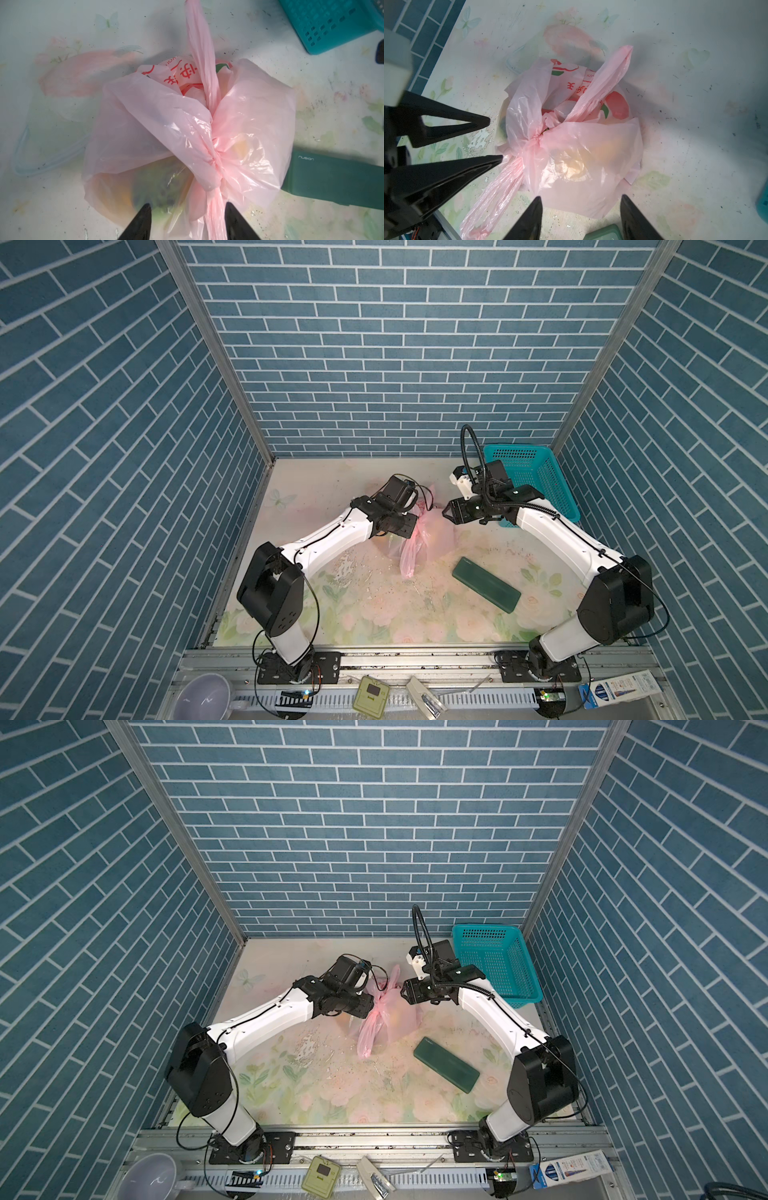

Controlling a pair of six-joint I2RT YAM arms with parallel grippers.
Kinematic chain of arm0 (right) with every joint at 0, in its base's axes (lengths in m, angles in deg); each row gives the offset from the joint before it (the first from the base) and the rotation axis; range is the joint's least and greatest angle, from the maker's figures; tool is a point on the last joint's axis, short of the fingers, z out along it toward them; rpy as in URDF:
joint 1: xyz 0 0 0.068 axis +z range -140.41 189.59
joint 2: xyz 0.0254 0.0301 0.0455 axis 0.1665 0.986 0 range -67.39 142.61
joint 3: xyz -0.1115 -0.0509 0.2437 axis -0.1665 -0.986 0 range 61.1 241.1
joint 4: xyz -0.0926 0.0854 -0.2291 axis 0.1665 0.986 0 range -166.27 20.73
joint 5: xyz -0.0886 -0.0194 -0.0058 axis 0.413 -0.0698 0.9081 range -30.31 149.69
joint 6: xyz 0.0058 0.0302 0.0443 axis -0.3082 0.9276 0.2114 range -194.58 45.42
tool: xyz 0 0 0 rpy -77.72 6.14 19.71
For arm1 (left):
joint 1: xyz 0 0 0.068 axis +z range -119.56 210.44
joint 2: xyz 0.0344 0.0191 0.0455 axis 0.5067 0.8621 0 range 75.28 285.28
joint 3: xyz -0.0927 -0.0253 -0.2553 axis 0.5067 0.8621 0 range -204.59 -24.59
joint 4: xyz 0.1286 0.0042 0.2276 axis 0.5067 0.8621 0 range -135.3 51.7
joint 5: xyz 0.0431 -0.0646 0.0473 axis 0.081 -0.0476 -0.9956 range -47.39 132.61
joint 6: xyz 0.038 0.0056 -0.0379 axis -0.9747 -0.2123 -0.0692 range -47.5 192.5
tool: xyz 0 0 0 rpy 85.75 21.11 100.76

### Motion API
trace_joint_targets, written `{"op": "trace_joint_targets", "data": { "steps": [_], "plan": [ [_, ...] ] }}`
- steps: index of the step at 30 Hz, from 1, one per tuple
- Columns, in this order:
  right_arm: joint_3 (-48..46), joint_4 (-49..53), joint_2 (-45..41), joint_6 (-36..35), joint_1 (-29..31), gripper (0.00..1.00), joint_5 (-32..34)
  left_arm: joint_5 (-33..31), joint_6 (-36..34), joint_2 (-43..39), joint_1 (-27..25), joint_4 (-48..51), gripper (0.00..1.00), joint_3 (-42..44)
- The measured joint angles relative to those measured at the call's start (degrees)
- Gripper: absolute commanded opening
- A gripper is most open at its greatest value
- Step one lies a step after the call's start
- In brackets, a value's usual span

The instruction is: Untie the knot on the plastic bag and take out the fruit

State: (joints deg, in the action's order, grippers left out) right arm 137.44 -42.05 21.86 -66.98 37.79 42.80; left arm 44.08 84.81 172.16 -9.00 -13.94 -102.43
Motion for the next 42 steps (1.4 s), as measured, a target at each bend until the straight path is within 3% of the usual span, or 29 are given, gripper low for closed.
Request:
{"op": "trace_joint_targets", "data": {
  "steps": [6,16,29,32,34,38,40,42],
  "plan": [
    [0.0,-0.8,0.8,0.1,2.1,0.59,0.1,0.8,-1.2,2.2,0.0,-3.3,0.40,1.6],
    [0.0,-2.6,3.2,1.2,4.0,0.58,0.6,1.8,-0.5,3.4,0.4,-8.0,0.02,4.0],
    [0.0,-6.9,8.0,0.7,9.2,0.59,3.4,5.2,1.0,-6.1,1.7,-16.2,0.00,11.0],
    [0.0,-8.4,9.2,0.3,9.6,0.50,4.7,6.2,1.2,-6.5,1.8,-17.6,0.00,11.6],
    [0.0,-9.5,9.7,-0.3,9.6,0.34,5.3,6.4,1.2,-6.5,1.8,-18.3,0.00,12.2],
    [0.0,-10.7,9.8,-0.3,9.6,0.17,6.1,6.6,1.3,-6.7,2.4,-18.7,0.00,13.3],
    [0.0,-11.2,9.7,-0.4,9.6,0.01,6.3,6.8,1.3,-7.1,3.0,-18.9,0.00,14.1],
    [-0.3,-11.5,9.1,-0.2,9.7,0.00,6.6,6.8,1.3,-8.0,3.8,-19.4,0.00,15.2]
  ]
}}
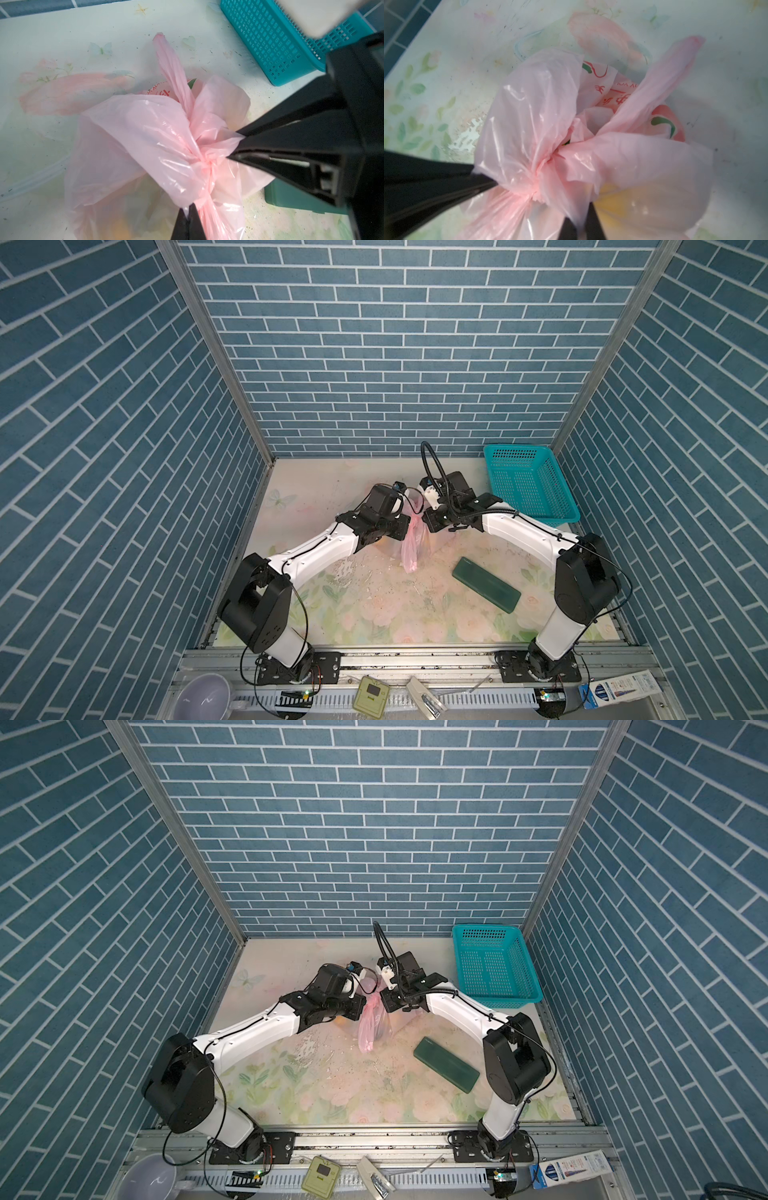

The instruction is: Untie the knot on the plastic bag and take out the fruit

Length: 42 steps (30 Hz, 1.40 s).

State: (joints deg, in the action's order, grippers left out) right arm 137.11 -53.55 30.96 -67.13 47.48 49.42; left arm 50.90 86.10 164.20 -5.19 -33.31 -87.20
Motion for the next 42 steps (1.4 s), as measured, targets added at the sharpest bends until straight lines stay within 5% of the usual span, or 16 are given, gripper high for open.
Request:
{"op": "trace_joint_targets", "data": {
  "steps": [9,17,21,28,31,42],
  "plan": [
    [-8.7,-2.2,-7.9,1.5,-2.1,0.00,1.8,0.9,0.1,-6.8,6.4,-1.2,0.00,7.4],
    [-22.3,-9.6,-14.7,13.2,-13.7,0.00,-0.5,3.8,0.5,-10.4,14.5,-2.0,0.00,13.4],
    [-24.2,-11.5,-14.9,16.6,-14.9,0.00,-2.7,6.5,0.9,-10.8,15.5,-3.5,0.00,14.3],
    [-21.8,-8.9,-14.9,12.3,-14.3,0.50,-3.4,7.4,0.9,-11.4,16.5,-3.7,0.00,14.1],
    [-18.8,-6.6,-15.5,7.5,-12.2,0.62,-2.6,7.4,0.2,-11.6,16.1,-2.8,0.00,12.3],
    [-3.4,-1.5,-12.9,-6.9,-8.8,0.71,-3.8,7.5,-2.7,-12.1,14.8,-1.9,0.00,7.6]
  ]
}}
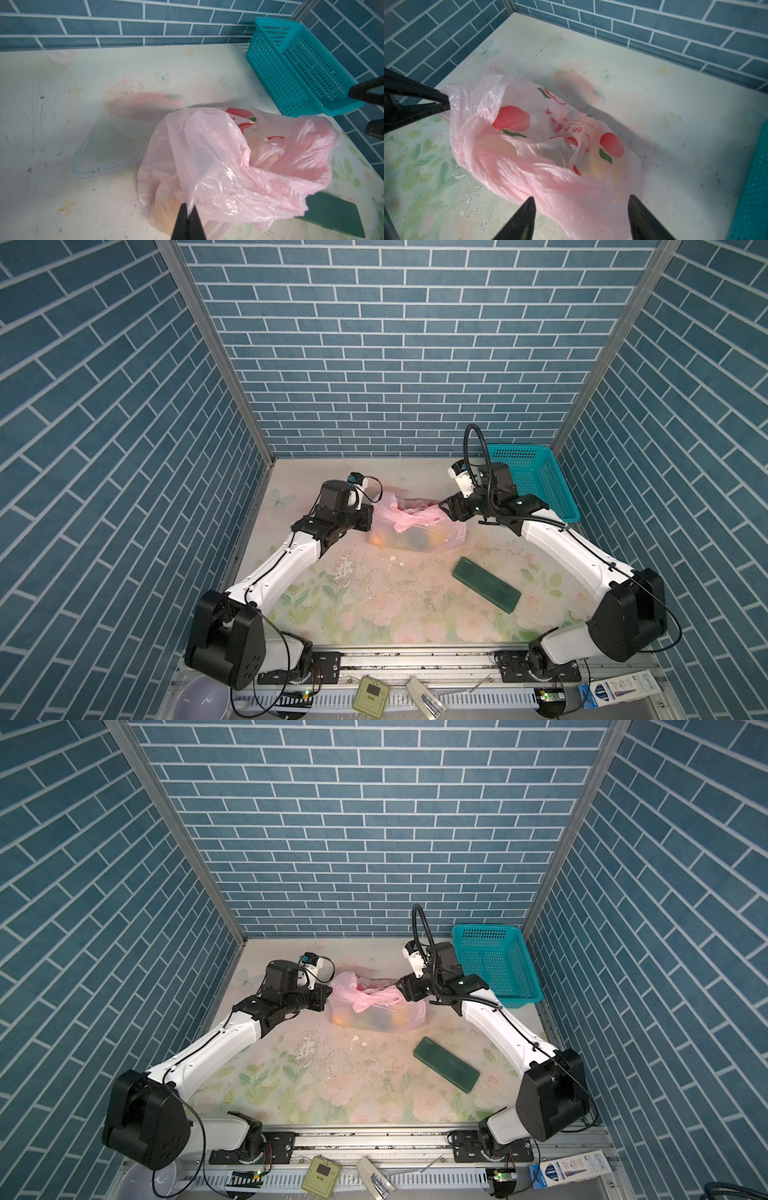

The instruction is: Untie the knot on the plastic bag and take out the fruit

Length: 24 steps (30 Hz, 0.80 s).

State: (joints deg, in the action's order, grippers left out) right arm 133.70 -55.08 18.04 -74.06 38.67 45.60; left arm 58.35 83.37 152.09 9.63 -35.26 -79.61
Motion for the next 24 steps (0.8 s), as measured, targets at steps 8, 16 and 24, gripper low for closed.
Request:
{"op": "trace_joint_targets", "data": {
  "steps": [8,16,24],
  "plan": [
    [7.9,4.9,9.9,-5.5,0.2,0.71,-9.7,-0.1,-0.8,0.0,-0.2,0.8,0.00,0.0],
    [9.7,10.9,13.1,-9.4,0.2,0.60,-16.3,-0.5,-1.2,0.0,-0.3,0.8,0.00,0.0],
    [9.7,13.0,13.6,-11.6,0.2,0.13,-15.4,-0.9,-1.3,-0.1,-0.5,0.9,0.00,0.0]
  ]
}}
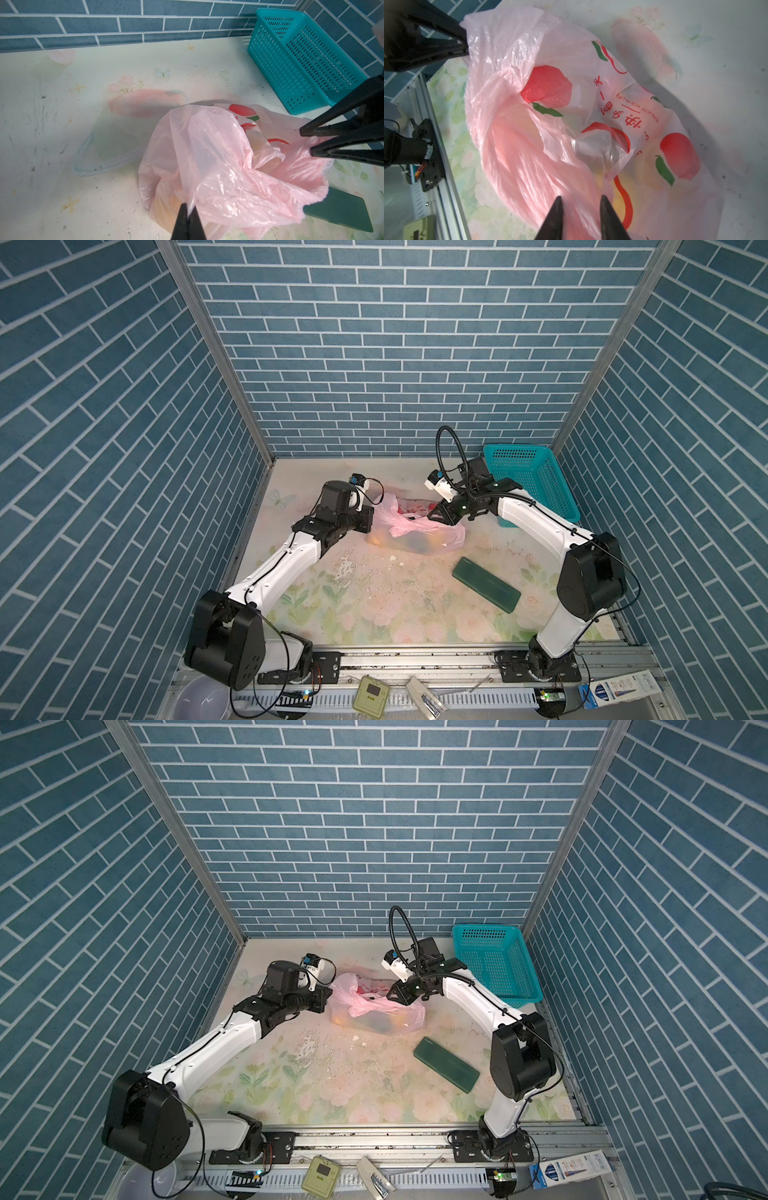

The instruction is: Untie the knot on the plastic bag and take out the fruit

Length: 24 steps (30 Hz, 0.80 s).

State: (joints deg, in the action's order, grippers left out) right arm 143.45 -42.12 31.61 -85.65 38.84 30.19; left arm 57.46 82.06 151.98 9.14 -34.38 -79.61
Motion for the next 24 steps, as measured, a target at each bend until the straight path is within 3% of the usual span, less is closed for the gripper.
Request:
{"op": "trace_joint_targets", "data": {
  "steps": [1,3,6,9,13,16,24],
  "plan": [
    [0.0,0.1,0.0,-0.2,0.0,0.05,0.1,0.0,0.0,0.0,0.0,0.0,0.00,0.0],
    [0.0,0.2,0.0,-0.3,0.0,0.00,0.2,-0.2,0.0,0.0,0.0,0.0,0.00,0.0],
    [-0.1,0.3,0.0,-0.3,0.0,0.02,0.6,-0.4,0.0,0.0,0.0,0.0,0.00,0.0],
    [-0.3,0.5,-0.5,-0.5,0.0,0.46,1.4,-0.6,-0.1,-0.1,0.0,0.1,0.00,0.0],
    [-1.2,0.7,-1.9,-1.5,0.0,0.66,2.5,-0.8,-0.2,-0.8,0.0,0.4,0.00,0.0],
    [-1.7,0.9,-2.7,-2.0,0.0,0.67,2.8,-1.1,-0.2,-1.4,0.0,0.4,0.00,0.2],
    [-2.6,1.2,-2.8,-2.5,0.0,0.54,2.6,-1.9,-0.2,-2.3,0.0,0.7,0.00,0.9]
  ]
}}
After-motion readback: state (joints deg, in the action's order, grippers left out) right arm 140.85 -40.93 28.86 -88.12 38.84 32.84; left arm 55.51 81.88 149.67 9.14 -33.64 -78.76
